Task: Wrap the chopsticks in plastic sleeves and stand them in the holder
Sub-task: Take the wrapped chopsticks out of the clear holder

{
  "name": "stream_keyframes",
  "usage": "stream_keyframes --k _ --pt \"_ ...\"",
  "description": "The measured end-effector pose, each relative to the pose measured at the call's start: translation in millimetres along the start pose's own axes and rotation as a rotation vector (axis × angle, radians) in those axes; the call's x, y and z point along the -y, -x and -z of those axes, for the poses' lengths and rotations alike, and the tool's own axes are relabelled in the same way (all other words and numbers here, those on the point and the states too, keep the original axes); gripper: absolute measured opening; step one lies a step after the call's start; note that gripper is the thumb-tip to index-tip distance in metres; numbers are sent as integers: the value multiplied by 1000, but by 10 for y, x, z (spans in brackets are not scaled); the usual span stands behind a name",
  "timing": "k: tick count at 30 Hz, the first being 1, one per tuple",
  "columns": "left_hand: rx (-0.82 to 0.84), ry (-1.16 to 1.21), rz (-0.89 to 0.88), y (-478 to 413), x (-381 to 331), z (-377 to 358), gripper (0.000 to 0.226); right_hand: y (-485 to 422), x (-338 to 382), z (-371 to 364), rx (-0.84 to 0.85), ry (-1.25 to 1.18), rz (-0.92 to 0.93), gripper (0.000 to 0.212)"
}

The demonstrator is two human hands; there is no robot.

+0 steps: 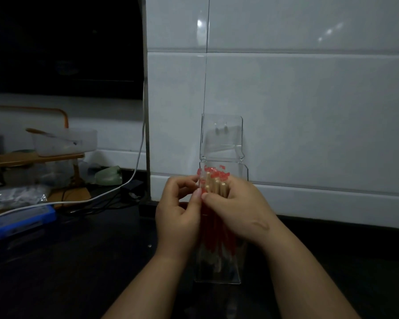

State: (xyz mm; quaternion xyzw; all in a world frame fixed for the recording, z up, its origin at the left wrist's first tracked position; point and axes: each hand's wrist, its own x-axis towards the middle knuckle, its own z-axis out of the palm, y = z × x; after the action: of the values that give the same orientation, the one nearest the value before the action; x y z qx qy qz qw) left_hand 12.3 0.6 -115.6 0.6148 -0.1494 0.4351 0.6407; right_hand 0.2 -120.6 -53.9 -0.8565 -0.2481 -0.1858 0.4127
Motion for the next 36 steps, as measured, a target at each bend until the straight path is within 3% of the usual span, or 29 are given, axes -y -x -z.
stream_keyframes --k 6,11,14,17,20,23,28,33,36 --pt "44 54 31 12 9 16 12 48 25 17 -77 -115 -34 16" --pt "108 23 26 0 56 30 32 47 1 20 -290 -266 -38 20" --pt "201 -90 -45 15 68 10 37 58 19 31 -467 -336 -6 32" --pt "271 -177 -41 43 100 15 34 44 -1 96 -754 -435 15 33" --pt "277 -223 -65 44 69 10 30 1 -54 177 -1021 -591 -102 33" --pt "268 -215 -109 43 55 -1 40 -20 -62 289 -1182 -955 -270 24" --pt "276 -216 -72 71 77 14 64 -32 -120 424 -1177 -1461 -413 16" --pt "258 -251 -121 82 38 -3 73 -33 -115 412 -1090 -1582 -417 13" --pt "207 -188 -71 107 5 -16 103 -39 -51 402 -1040 -1569 -393 16"
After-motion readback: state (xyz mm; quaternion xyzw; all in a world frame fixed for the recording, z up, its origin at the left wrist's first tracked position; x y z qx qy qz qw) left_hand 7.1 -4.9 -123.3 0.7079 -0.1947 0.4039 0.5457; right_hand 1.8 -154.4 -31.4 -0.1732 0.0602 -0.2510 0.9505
